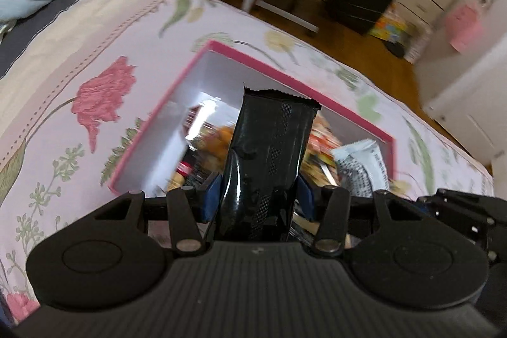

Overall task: Organize snacks
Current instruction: 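Carry both items over the pink box and open both grippers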

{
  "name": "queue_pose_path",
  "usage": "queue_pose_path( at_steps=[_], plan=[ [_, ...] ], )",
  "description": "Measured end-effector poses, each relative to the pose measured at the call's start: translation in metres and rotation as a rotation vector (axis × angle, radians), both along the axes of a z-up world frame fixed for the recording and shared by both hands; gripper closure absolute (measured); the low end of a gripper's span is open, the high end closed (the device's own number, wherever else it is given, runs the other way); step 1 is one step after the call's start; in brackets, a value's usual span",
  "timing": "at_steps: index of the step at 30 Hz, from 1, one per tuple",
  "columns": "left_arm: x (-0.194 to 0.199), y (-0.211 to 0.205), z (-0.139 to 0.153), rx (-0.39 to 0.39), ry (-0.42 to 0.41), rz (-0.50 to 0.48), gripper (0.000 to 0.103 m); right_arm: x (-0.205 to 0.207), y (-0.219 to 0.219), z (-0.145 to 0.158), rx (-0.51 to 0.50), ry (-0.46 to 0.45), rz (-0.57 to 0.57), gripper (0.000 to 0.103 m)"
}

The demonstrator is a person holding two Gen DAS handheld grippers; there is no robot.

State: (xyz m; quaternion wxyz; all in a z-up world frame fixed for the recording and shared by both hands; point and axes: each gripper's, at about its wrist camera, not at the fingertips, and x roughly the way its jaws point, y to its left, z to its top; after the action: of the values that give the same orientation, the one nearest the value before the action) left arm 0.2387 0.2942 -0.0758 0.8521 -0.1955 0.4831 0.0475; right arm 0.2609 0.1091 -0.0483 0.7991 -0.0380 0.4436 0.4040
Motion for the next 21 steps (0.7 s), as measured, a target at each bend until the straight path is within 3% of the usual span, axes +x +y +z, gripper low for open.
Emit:
queue_pose_path(
  at_steps=[5,8,9,11,17,21],
  plan=[
    [0.019,0.014,-0.026,0.061,0.030,0.057,0.051,0.013,0.026,-0.023,-0.024,0.049,0.001,0.072],
    [0.025,0.020,-0.038,0.048,0.058,0.074,0.048,0.018,0.032,-0.034,0.024,0.109,-0.007,0.064],
    [0.024,0.020,-0.039,0.057,0.060,0.070,0.047,0.018,0.032,-0.036,0.048,0.126,-0.002,0.057],
    [0.021,0.018,-0.038,0.087,0.046,0.058,0.045,0.016,0.029,-0.037,0.092,0.146,0.003,0.055],
    [-0.003,0.010,-0.019,0.121,-0.023,0.014,0.041,0.000,-0.004,-0.021,0.134,0.110,-0.035,0.055],
    [-0.023,-0.005,-0.004,0.152,-0.053,-0.028,0.041,-0.022,-0.034,-0.001,0.131,0.034,-0.061,0.055]
  ],
)
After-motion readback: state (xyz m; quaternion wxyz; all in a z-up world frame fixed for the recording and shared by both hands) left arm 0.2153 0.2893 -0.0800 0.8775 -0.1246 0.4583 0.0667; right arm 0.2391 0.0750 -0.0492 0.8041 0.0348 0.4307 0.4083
